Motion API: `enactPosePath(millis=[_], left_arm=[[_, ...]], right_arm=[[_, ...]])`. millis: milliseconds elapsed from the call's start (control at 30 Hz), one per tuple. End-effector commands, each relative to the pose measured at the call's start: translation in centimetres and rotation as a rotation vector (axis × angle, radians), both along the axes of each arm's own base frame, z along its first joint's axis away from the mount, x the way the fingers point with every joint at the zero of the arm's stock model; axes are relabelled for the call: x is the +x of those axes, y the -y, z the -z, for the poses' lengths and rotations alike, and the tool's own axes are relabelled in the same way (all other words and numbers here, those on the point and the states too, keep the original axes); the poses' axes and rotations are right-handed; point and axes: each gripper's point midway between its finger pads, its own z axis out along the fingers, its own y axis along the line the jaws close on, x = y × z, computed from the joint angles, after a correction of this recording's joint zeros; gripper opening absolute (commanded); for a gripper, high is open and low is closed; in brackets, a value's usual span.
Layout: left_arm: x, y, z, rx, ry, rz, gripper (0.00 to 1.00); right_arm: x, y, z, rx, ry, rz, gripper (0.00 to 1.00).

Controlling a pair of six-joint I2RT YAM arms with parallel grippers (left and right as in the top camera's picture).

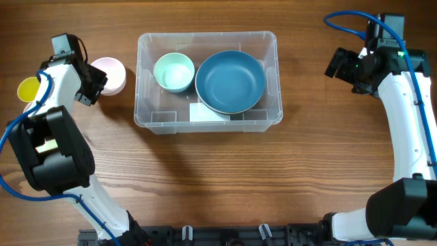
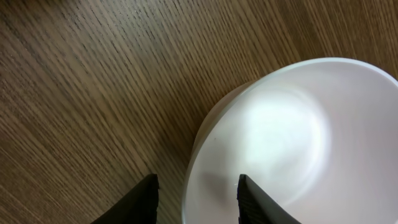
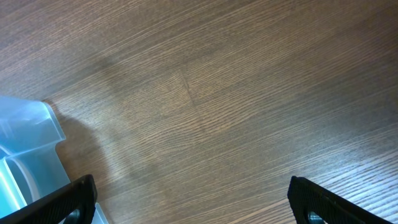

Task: Pack container
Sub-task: 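Return left gripper to the white bowl and grasp its rim, then lift the white bowl and set it into the bin's left side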

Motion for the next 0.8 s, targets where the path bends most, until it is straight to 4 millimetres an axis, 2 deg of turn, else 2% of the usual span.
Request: enactPosePath(millis=[0,167,233,367,500,633,733,767], left_arm=[[-0.6,0.4,2.0,-0.003,-0.049,0.011,0.42],[-0.7,0.4,2.4,-0.005,-0.057,0.011,0.44],[-0.7,0.4,2.4,-0.005,-0.057,0.011,0.33],[-0.6,0.5,2.3,-0.008,-0.056,0.012,0.04],[-0.2,0.3,1.0,0.001,-0.024,0.012,0.04],[1.0,0.0,-3.7,0.026,0.056,0.016,0.04],[1.2,0.0,-9.8,0.053,0.152,0.015,0.04],[0.9,0.2,-13.6,0.073,0.225,0.017,0.04]], right_arm=[[0.0,0.1,-0.9,-0.012,0.025,0.008,1.00],[0.0,0.1,-0.9,-0.012,0.025,0.008,0.99],[0.0,0.1,-0.9,-0.012,0.025,0.008,1.00],[0.0,0.1,-0.9,-0.012,0.025,0.008,0.99],[0.0,0.1,-0.9,-0.012,0.025,0.008,0.99],[0.0,0.1,-0.9,-0.012,0.025,0.008,1.00],[0.0,0.1,-0.9,-0.012,0.025,0.008,1.00],[0.0,0.1,-0.9,-0.012,0.025,0.008,1.00]])
